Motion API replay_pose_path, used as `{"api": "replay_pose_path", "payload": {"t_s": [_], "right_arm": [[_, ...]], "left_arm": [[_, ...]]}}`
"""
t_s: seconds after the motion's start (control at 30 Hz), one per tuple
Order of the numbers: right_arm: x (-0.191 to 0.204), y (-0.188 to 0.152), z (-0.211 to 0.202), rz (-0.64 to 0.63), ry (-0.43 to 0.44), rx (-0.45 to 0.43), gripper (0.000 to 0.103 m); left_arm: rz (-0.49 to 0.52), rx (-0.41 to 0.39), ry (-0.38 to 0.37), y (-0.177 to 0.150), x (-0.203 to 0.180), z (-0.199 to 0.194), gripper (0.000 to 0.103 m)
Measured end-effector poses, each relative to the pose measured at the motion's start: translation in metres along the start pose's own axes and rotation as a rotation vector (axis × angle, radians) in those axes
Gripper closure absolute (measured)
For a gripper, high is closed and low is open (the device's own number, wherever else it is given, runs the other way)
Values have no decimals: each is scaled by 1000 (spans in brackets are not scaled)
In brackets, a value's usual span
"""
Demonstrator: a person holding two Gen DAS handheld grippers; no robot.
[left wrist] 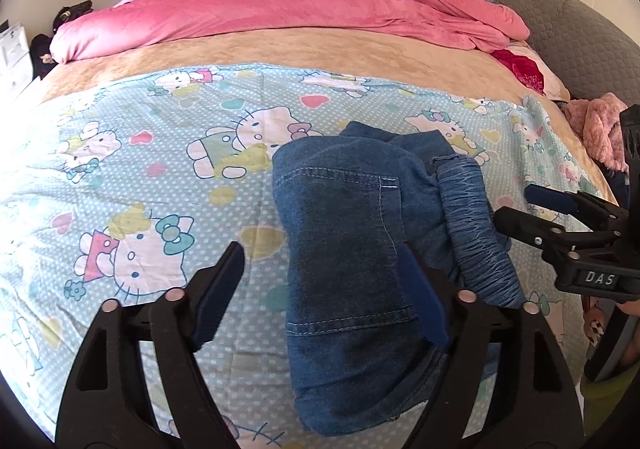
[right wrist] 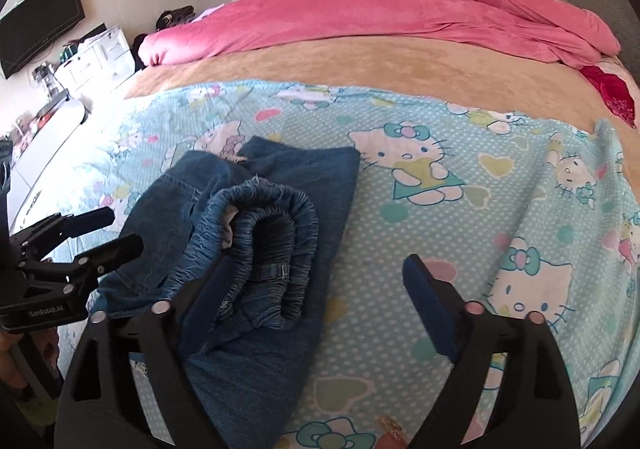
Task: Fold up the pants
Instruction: 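Release the pants and withdraw both tools from the folded pants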
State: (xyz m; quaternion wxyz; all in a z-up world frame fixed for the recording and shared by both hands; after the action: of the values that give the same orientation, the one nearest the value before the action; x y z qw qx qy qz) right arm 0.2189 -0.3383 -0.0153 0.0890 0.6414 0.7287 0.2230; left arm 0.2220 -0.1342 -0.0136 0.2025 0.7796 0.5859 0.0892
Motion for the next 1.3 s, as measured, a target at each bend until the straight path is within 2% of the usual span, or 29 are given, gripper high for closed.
{"api": "replay_pose_path", "payload": {"t_s": [0.13,0.2,0.27,0.9,1.3], "right_arm": [[1,3,-8,9,-11,-28,7],[2,5,-13,11,-16,-46,7],[2,7,-17,16,-20,-60,5],[23,2,-57,-23,-55,-153,5],[36,-26,-94,-34,-69,-219,4]], "left_arm": [[-5,-9,9,1,2,-4,18],[-13,-17,22,2,4,-8,9],[-18,-25,33,2,6,-11,10],[-42,-77,53,-2,13,-48,9],[-27,-140,65,-27,8,-87,9]]}}
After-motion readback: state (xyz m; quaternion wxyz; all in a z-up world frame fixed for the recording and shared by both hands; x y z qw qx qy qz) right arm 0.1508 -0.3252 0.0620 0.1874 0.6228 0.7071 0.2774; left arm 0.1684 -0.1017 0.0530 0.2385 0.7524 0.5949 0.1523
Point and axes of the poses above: each gripper's, at about its wrist camera, not at the fingertips, and z roughly the way its jaws point, x to its left, y to its top, the point moved 4 cm from there along z, roughly the way its jaws point, and after that the axes turned 15 degrees about x, right-handed, at the moved point
